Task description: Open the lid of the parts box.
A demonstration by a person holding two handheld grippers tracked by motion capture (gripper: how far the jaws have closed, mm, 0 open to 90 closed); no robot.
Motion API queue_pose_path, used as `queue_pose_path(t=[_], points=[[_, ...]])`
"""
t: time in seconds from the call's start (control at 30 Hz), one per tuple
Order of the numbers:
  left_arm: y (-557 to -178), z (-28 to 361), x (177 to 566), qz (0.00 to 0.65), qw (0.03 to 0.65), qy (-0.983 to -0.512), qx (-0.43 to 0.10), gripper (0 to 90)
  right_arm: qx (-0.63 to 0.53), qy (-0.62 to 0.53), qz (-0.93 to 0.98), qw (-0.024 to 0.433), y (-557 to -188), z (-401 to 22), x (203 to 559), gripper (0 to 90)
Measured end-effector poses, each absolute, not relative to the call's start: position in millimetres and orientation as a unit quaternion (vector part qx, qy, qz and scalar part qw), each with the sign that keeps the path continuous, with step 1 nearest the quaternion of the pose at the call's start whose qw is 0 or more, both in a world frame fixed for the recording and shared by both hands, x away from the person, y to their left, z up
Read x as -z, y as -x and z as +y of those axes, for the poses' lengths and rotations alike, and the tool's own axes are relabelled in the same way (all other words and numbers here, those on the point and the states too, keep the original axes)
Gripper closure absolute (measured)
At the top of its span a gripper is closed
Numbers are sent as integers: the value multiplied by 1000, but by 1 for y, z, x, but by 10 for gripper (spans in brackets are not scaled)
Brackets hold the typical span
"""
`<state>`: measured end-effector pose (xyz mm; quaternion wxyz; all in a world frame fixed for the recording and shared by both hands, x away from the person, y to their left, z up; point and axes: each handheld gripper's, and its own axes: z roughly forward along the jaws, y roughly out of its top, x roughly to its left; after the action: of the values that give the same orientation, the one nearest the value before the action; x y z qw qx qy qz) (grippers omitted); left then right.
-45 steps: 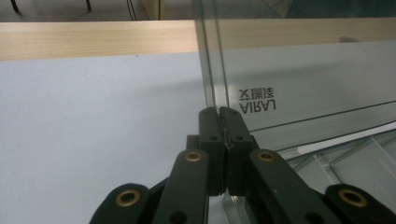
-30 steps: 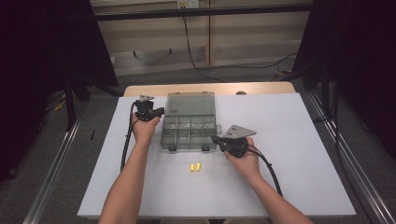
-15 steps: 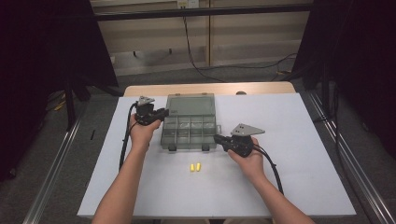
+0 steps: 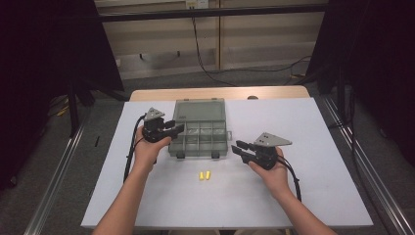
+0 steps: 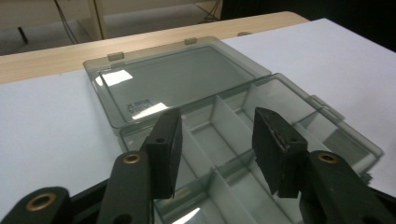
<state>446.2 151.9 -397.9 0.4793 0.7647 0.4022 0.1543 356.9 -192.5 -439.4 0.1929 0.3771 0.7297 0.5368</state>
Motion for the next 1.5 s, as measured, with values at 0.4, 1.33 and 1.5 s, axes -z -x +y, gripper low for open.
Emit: queue_pose_path(t=[0.4, 1.33, 1.5], points=[[-420, 152, 396, 373, 477, -782, -147, 382, -546, -381, 714, 216, -341, -213, 432, 473], [-386, 143, 413, 356, 465, -802, -116, 167, -546, -403, 692, 245, -300, -251, 430, 150], [-381, 144, 414, 355, 463, -804, -112, 156, -545, -410, 688, 248, -293, -258, 432, 120]])
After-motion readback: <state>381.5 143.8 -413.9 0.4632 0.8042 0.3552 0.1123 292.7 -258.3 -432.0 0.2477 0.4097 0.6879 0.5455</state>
